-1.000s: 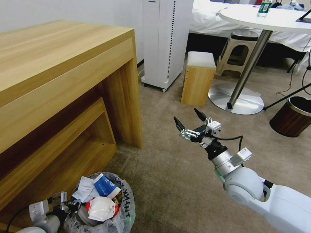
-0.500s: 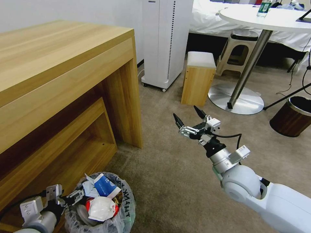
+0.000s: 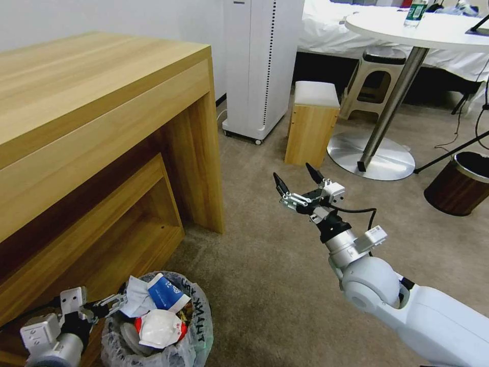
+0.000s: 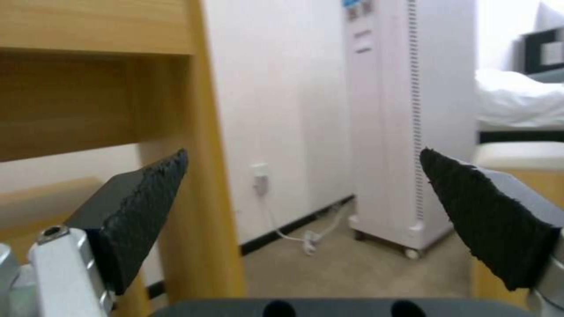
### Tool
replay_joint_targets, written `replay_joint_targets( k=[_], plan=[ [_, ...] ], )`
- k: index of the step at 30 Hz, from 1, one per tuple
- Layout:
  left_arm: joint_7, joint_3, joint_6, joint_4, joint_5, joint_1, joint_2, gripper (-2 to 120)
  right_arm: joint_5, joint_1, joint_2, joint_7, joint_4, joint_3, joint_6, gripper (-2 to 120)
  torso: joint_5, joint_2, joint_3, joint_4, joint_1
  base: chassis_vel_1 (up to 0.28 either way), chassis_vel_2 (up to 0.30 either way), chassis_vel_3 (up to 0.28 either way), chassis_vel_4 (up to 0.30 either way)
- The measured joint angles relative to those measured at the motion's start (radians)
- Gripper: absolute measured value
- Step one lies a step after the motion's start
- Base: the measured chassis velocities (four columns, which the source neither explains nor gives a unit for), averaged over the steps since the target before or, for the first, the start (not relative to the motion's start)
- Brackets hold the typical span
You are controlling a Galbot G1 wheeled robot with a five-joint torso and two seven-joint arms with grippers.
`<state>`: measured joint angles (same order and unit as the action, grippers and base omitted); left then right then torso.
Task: Pick up the trash bin and place the garbage on the floor into it.
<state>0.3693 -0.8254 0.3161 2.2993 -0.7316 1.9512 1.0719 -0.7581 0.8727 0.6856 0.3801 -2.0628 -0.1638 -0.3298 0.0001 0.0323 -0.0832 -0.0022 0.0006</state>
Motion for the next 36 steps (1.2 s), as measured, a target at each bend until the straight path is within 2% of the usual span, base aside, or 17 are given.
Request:
replay_joint_targets(
  k=[5,7,8,12,16,19,20,23,24,26,31,36],
  plan=[
    [-0.043,0.002,-0.03,0.031,0.098,0.015,0.044,107,0.001,0.061,0.02,0.024,-0.01,0.09,0.027,100,-0.0002,0.0,0.0,-0.0002,0.0,0.0,0.0,0.0,0.0],
    [-0.067,0.01,-0.047,0.057,0.158,0.023,0.075,101,0.027,0.116,0.044,0.032,-0.01,0.163,0.011,100,0.0002,0.0,0.0,-0.0001,0.0,0.0,0.0,0.0,0.0],
    [-0.067,0.01,-0.047,0.057,0.158,0.023,0.075,101,0.027,0.116,0.044,0.032,-0.01,0.163,0.011,100,0.0002,0.0,0.0,-0.0001,0.0,0.0,0.0,0.0,0.0],
    [-0.113,0.018,-0.082,0.091,0.252,0.025,0.138,100,0.078,0.218,0.095,0.057,0.003,0.303,-0.003,100,0.0,0.0,0.0,-0.0001,0.0,0.0,0.0,0.0,0.0],
    [-0.132,0.018,-0.098,0.103,0.286,0.027,0.166,100,0.118,0.259,0.118,0.076,0.017,0.38,0.012,100,0.0002,0.0,0.0,-0.0001,0.0,0.0,0.0,0.0,0.0],
    [-0.151,0.02,-0.114,0.128,0.324,0.028,0.213,100,0.211,0.321,0.154,0.144,0.031,0.523,0.104,100,0.0001,0.0,0.0,-0.0002,0.0,0.0,0.0,0.0,0.0],
    [-0.151,0.02,-0.114,0.128,0.324,0.028,0.213,100,0.211,0.321,0.154,0.144,0.031,0.523,0.104,100,0.0001,0.0,0.0,-0.0002,0.0,0.0,0.0,0.0,0.0],
    [-0.167,0.022,-0.128,0.142,0.379,0.029,0.243,100,0.302,0.366,0.19,0.219,0.035,0.612,0.16,100,0.0002,0.0,0.0,0.0001,0.0,0.0,0.0,0.0,0.0],
    [-0.167,0.022,-0.128,0.142,0.379,0.029,0.243,100,0.302,0.366,0.19,0.219,0.035,0.612,0.16,100,0.0002,0.0,0.0,0.0001,0.0,0.0,0.0,0.0,0.0],
    [-0.176,0.024,-0.133,0.164,0.42,0.046,0.257,100,0.325,0.43,0.211,0.239,0.001,0.688,0.169,100,0.0002,0.0,0.0,-0.0001,0.0,0.0,0.0,0.0,0.0],
    [-0.176,0.02,-0.134,0.2,0.447,0.067,0.261,100,0.314,0.523,0.226,0.241,-0.072,0.802,0.179,100,-0.0001,0.0,0.0,-0.0003,0.0,0.0,0.0,0.0,0.0],
    [-0.176,0.019,-0.136,0.204,0.473,0.093,0.259,100,0.305,0.595,0.236,0.221,-0.094,0.854,0.173,100,-0.0005,0.0,0.0,-0.0003,0.0,0.0,0.0,0.0,0.0]
  ],
)
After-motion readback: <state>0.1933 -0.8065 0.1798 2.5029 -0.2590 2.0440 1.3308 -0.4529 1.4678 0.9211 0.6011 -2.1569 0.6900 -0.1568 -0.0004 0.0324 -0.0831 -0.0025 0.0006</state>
